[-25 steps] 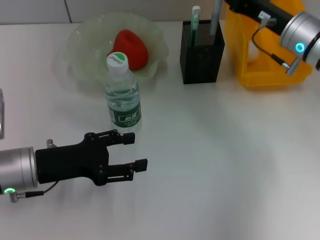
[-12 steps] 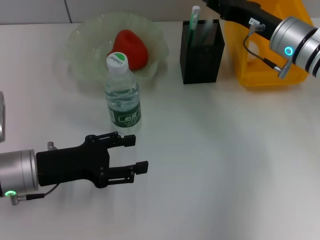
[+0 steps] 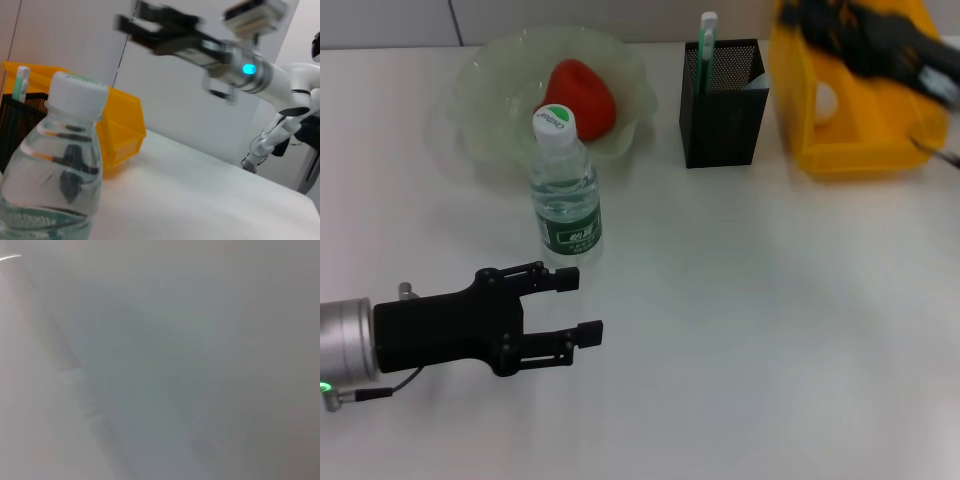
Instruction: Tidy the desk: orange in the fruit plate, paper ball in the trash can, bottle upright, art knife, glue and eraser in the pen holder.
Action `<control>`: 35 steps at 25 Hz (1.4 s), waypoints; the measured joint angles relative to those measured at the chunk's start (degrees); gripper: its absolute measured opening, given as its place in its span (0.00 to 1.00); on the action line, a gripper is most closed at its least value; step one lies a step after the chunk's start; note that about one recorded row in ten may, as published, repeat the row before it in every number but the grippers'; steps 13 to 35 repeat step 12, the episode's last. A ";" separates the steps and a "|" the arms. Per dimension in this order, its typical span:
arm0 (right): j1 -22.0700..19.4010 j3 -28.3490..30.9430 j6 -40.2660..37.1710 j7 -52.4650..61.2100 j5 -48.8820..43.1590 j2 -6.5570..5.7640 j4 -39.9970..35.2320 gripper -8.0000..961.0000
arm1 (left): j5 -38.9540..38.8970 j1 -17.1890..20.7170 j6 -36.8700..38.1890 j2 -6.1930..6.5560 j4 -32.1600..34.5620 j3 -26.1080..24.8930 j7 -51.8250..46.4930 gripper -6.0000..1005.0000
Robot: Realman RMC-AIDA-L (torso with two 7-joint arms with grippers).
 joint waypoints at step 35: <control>-11.17 11.40 -32.14 -12.13 -30.63 2.90 -2.73 0.84 | -0.18 -0.68 7.15 1.65 0.61 -0.94 -0.71 0.78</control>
